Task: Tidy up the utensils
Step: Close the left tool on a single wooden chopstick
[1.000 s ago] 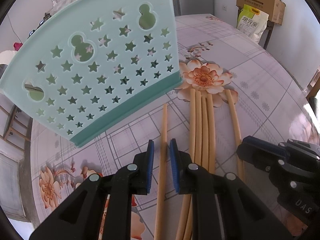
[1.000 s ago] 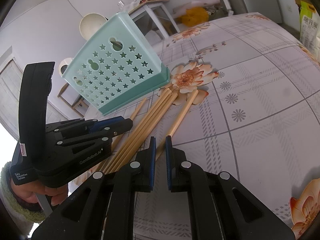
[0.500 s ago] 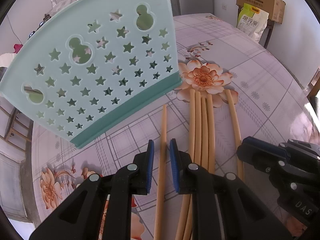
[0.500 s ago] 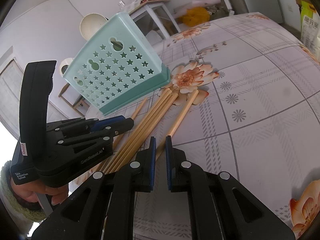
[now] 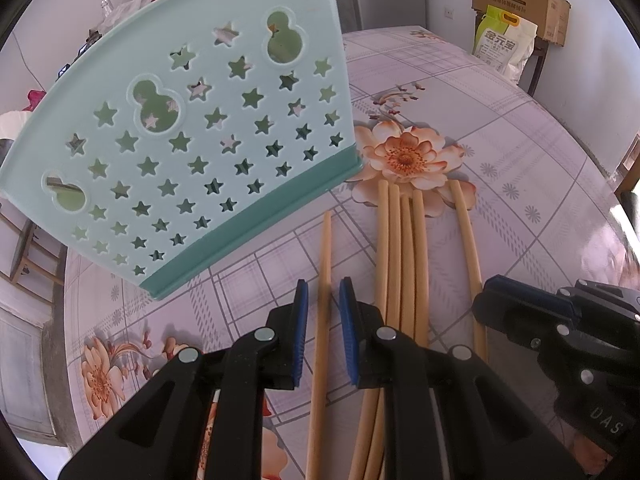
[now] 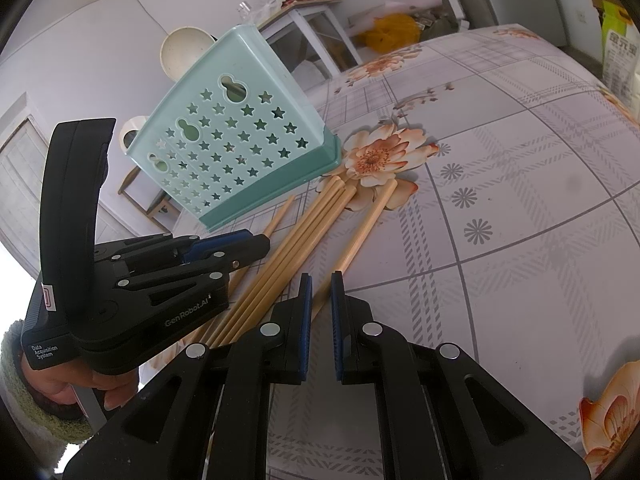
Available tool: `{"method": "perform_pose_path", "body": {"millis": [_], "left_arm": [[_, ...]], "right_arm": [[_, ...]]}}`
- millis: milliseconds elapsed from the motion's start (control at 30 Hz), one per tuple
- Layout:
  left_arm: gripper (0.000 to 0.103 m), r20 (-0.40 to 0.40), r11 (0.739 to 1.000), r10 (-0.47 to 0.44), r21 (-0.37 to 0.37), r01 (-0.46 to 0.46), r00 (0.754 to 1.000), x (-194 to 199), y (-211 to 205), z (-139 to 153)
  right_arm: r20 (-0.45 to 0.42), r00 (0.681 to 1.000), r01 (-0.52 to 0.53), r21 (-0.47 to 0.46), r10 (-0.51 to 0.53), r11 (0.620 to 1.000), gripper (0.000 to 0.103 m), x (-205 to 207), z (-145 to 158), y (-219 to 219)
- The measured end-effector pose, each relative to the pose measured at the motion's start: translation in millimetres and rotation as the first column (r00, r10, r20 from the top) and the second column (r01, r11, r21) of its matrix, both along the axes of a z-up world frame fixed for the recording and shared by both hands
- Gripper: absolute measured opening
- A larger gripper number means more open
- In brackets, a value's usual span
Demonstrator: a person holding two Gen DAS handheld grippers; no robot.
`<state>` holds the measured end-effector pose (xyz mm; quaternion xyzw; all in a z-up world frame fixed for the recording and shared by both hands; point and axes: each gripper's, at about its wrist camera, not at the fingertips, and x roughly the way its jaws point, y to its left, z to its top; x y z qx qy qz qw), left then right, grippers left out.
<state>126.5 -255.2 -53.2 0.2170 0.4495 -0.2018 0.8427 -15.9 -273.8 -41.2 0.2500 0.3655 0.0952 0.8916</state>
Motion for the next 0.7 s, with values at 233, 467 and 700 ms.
{"method": "perform_pose_path", "body": {"millis": [233, 467, 700], "left_arm": [[0.015, 0.0, 1.0, 0.001, 0.001, -0.001, 1.0, 0.1, -0.5, -0.1], [0.015, 0.002, 1.0, 0.002, 0.002, -0.002, 1.0, 0.0, -0.9, -0.2], [0.015, 0.001, 1.0, 0.002, 0.002, -0.002, 1.0, -1.0, -1.0, 0.0]], "right_arm": [[0.001, 1.0, 0.0, 0.0, 0.0, 1.0, 0.006, -0.1, -0.2, -0.1], [0.001, 1.0, -0.001, 0.002, 0.001, 1.0, 0.006, 0.0, -0.2, 0.4], [0.001, 1.0, -0.001, 0.002, 0.001, 1.0, 0.006, 0.2, -0.4, 0.4]]}}
